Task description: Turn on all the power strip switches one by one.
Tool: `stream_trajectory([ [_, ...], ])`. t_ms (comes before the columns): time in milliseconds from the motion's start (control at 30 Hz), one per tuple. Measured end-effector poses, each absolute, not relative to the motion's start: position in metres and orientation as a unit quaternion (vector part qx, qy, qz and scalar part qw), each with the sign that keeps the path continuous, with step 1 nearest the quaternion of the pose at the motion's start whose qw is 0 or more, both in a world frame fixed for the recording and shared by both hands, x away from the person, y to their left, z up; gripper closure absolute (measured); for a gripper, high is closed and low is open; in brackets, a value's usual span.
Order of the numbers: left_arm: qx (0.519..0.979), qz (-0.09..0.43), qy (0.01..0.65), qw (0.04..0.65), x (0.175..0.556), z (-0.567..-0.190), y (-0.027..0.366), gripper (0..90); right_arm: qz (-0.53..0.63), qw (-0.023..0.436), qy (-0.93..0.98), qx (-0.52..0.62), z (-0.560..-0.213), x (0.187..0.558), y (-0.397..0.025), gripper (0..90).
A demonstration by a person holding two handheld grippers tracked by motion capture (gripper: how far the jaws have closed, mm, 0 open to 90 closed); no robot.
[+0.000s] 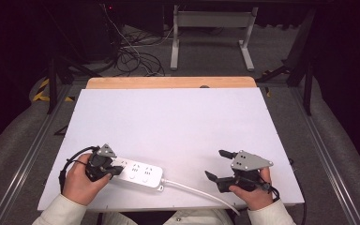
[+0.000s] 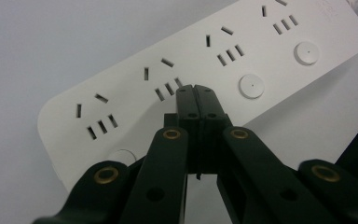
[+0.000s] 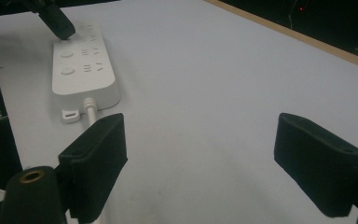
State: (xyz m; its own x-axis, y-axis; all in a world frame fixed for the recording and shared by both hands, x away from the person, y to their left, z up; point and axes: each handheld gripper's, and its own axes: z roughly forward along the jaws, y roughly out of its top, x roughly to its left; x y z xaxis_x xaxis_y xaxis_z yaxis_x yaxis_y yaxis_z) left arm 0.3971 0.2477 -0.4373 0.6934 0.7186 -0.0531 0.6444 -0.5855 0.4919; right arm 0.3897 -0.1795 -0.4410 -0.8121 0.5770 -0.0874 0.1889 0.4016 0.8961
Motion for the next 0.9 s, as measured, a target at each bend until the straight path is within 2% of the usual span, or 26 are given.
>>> stream_trajectory([
  [900,0.885,0.084,0.396,0.230,0.3965,-0.4393,0.2430,90.0,0.492,0.196,0.815,0.234,-0.4411,0.3883,-0.1781,17.0],
])
